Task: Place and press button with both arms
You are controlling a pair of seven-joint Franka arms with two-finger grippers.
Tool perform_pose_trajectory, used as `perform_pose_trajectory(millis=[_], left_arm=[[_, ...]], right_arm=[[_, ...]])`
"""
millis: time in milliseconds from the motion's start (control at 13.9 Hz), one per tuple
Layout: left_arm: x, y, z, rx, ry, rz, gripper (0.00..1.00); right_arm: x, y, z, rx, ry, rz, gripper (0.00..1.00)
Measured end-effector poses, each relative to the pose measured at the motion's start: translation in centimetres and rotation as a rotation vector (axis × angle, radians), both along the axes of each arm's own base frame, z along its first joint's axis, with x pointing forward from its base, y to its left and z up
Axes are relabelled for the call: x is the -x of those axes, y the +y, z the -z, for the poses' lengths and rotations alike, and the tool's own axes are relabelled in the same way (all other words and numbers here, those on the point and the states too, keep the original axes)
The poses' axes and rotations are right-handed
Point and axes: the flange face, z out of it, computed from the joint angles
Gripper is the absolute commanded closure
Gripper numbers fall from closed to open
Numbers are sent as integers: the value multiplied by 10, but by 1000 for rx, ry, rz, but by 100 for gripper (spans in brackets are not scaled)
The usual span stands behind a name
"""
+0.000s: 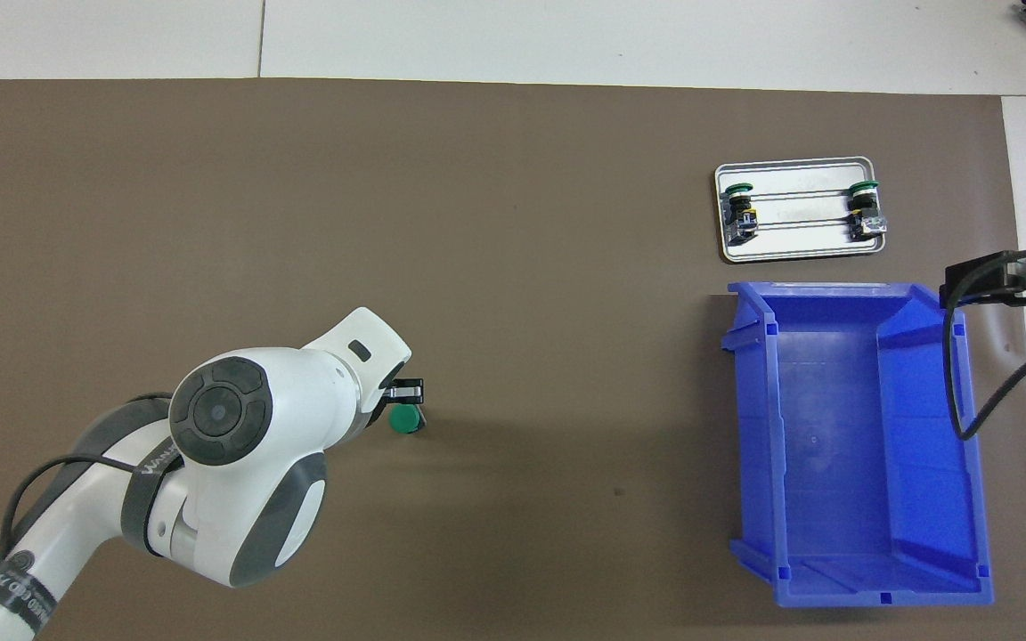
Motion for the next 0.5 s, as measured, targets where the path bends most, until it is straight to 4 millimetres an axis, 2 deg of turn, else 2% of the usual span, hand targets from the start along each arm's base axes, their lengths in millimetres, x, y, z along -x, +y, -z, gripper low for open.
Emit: perform_pose_trajectory(millis=[504], left_arm=[[10,-3,14,-7,8,13,100]], right_arm=[[0,0,0,0,0,0,0]])
